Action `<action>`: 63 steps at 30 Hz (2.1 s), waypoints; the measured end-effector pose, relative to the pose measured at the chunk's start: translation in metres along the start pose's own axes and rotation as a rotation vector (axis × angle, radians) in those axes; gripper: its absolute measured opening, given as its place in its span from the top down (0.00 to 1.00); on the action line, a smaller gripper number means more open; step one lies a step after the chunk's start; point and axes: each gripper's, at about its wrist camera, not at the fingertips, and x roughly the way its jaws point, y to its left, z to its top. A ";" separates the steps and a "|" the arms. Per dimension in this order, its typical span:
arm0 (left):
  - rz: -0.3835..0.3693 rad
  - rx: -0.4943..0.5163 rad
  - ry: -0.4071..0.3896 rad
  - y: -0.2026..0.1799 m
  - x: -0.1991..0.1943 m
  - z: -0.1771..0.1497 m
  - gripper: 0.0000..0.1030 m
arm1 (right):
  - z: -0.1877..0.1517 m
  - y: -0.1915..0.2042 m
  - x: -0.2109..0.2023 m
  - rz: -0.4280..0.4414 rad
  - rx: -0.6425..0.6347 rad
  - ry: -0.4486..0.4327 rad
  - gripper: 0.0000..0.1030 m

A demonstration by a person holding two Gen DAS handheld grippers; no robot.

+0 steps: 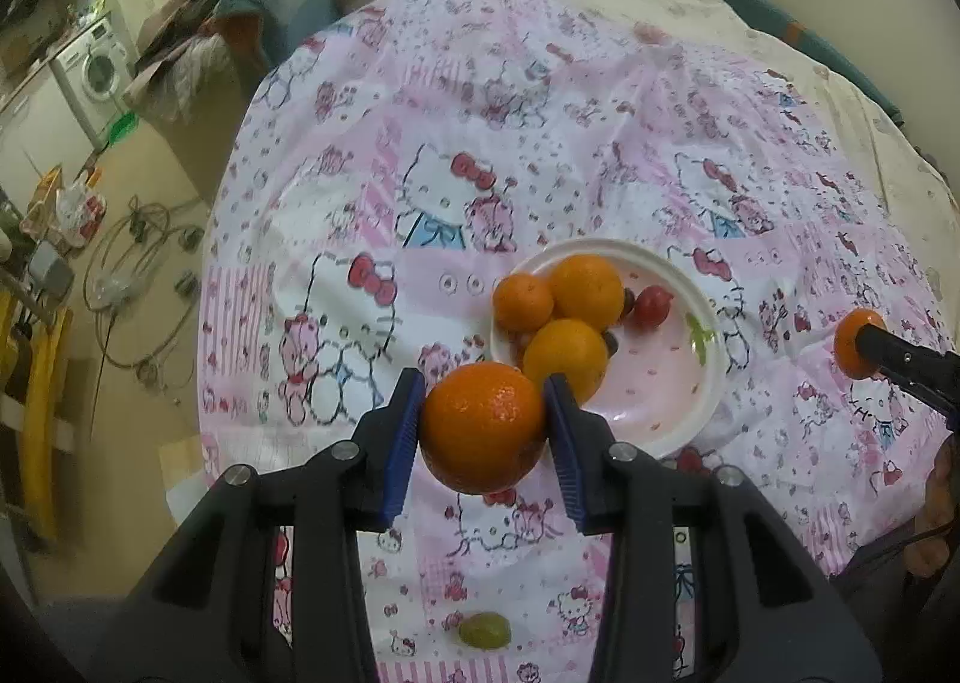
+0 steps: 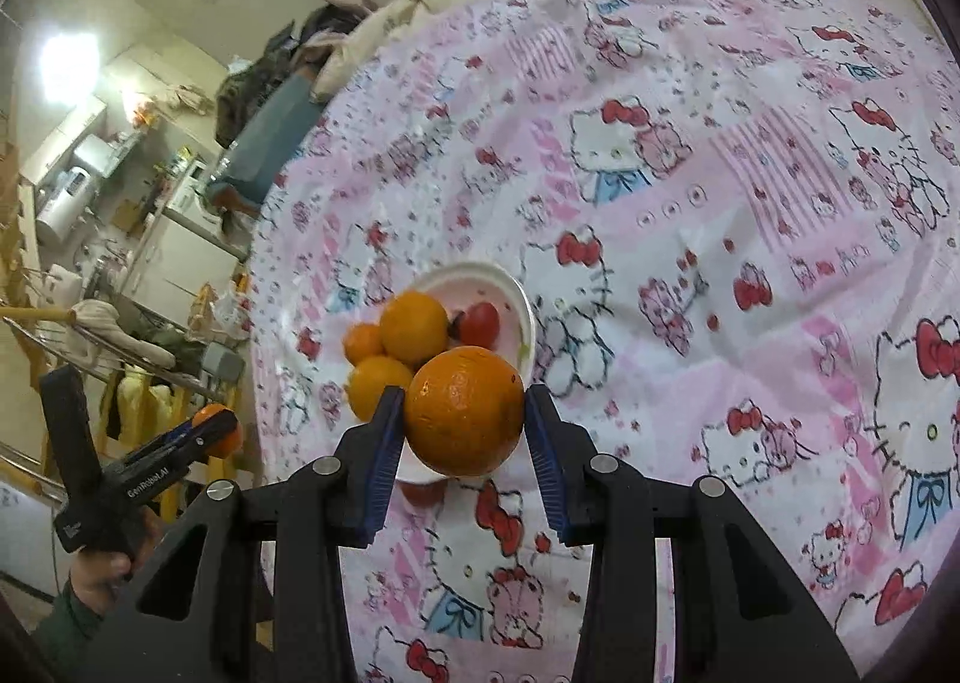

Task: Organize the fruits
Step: 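Carry both held mandarins over the plate, then lower the mandarins onto the plate and open both grippers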

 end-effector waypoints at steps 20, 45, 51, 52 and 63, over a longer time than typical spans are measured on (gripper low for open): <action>-0.032 0.088 0.054 -0.045 0.050 0.022 0.65 | 0.033 0.003 0.041 0.082 0.002 0.053 0.59; -0.151 0.180 0.163 -0.098 0.119 0.015 0.63 | 0.041 -0.026 0.132 0.060 0.099 0.254 0.57; -0.155 0.171 0.165 -0.096 0.119 0.016 0.63 | 0.040 -0.027 0.133 0.056 0.104 0.248 0.57; -0.153 0.170 0.161 -0.095 0.119 0.016 0.63 | 0.040 -0.028 0.134 0.055 0.110 0.248 0.57; -0.143 0.170 0.155 -0.098 0.120 0.015 0.63 | 0.040 -0.027 0.132 0.018 0.087 0.237 0.57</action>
